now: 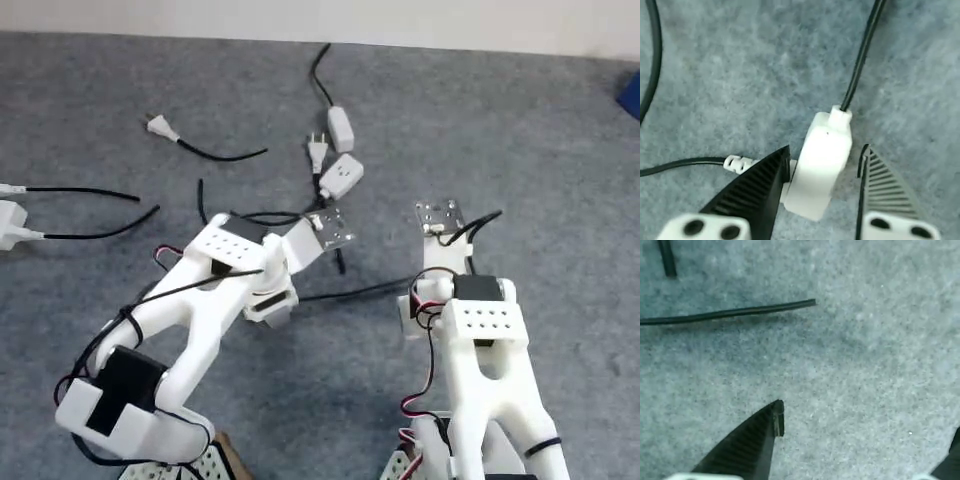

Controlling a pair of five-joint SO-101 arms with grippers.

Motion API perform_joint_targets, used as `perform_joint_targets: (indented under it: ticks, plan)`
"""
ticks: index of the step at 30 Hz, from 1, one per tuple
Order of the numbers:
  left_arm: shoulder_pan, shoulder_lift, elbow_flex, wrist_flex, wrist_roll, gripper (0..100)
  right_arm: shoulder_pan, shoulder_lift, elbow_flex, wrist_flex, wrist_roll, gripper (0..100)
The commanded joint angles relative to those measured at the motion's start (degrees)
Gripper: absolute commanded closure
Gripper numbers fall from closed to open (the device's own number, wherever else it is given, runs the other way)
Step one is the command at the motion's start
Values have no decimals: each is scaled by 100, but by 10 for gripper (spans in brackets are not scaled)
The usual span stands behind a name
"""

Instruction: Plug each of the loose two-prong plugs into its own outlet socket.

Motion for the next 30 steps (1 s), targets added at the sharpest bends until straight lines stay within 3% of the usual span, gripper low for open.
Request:
perform_joint_targets:
  ticks: [1,3,6,17,25,30]
  plan:
    - [-92,-233,-4,-88,-141,854,-40,-66,-13,-163,-26,523]
    - [-171,-286,-22,-70,-431,949,-40,-66,4,-251,-35,523]
    - [-629,-295,-233,26,-782,952,-40,-101,180,-365,-35,523]
    - [-3310,-242,-2501,1240,-1987,966,-40,-66,180,-400,-18,523]
    - [-4866,-233,-3116,1178,-2576,965,-40,-66,189,-400,-9,523]
    - [-5516,-224,-2809,237,-2409,962,-40,-66,189,-400,-18,523]
